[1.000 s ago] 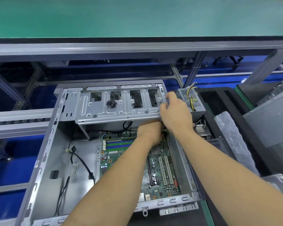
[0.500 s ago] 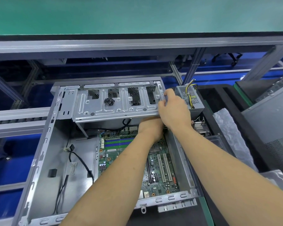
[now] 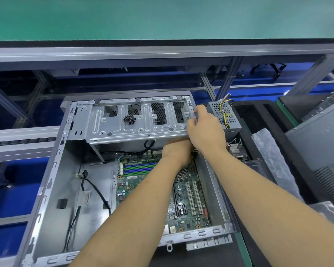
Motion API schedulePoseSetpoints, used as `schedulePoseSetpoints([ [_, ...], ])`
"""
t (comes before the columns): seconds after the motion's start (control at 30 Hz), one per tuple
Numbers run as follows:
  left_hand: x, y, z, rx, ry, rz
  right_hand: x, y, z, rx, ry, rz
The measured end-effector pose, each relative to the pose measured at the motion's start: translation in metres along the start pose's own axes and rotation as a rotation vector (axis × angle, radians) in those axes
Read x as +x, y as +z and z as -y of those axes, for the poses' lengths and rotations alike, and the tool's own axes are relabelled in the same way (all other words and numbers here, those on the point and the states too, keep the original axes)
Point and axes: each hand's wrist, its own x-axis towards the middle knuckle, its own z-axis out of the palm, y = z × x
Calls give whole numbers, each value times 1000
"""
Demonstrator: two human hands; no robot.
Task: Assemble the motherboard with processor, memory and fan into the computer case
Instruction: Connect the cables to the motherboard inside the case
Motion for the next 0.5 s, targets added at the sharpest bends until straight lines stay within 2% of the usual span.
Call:
schedulePoseSetpoints([
  [0.5,-3,0,4,-5,3,6,1,2,-2,6,-21,-13],
])
